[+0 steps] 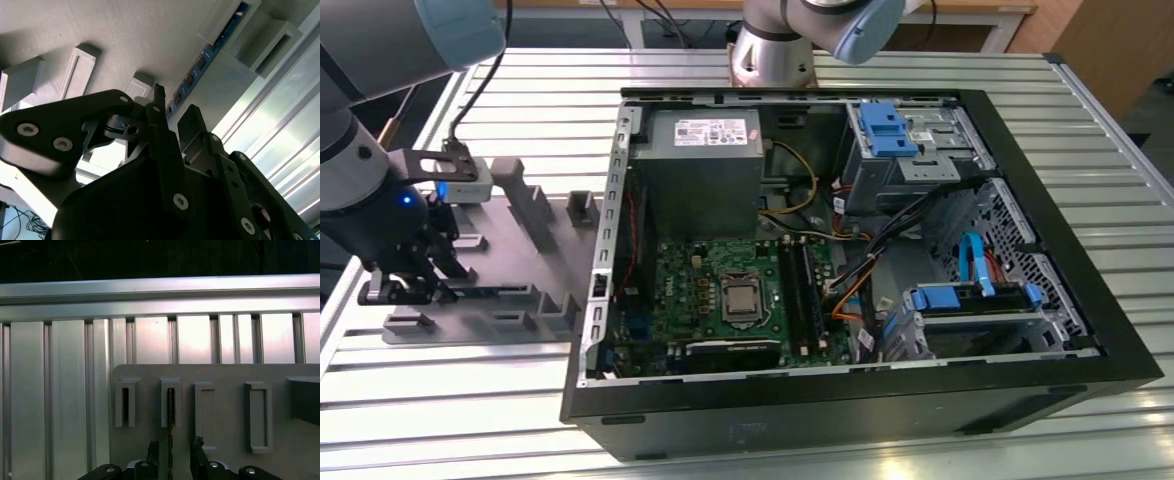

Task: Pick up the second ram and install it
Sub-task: 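Pick up the second ram and move it above second insertion slot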

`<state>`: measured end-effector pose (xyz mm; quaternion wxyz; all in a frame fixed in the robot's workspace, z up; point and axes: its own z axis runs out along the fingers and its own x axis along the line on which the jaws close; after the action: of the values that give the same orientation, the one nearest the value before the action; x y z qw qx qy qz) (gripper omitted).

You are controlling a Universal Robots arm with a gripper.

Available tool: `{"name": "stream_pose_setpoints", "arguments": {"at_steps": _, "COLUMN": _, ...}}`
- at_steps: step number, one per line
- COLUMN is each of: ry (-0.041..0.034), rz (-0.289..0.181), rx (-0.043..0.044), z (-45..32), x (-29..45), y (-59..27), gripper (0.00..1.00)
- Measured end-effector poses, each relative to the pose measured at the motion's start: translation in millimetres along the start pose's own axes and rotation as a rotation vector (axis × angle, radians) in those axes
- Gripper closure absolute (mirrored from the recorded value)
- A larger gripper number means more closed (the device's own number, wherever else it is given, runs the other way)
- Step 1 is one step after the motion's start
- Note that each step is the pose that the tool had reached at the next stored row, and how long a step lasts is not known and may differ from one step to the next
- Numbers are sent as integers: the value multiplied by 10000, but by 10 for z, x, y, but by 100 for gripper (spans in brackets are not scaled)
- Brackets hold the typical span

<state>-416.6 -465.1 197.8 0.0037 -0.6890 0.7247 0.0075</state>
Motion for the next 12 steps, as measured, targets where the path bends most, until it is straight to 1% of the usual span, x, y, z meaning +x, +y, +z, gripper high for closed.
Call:
{"name": "stream_pose_setpoints", "arguments": {"at_steps": 10, "ry": 0, "rz": 0, "rx": 1, "z": 0, "x": 0, "y": -2, "gripper": 62}}
{"name": "stream_pose_setpoints", "arguments": {"at_steps": 12, "ry": 0, "rz": 0, "rx": 0, "z": 0, "x": 0, "y": -2, "gripper": 64}}
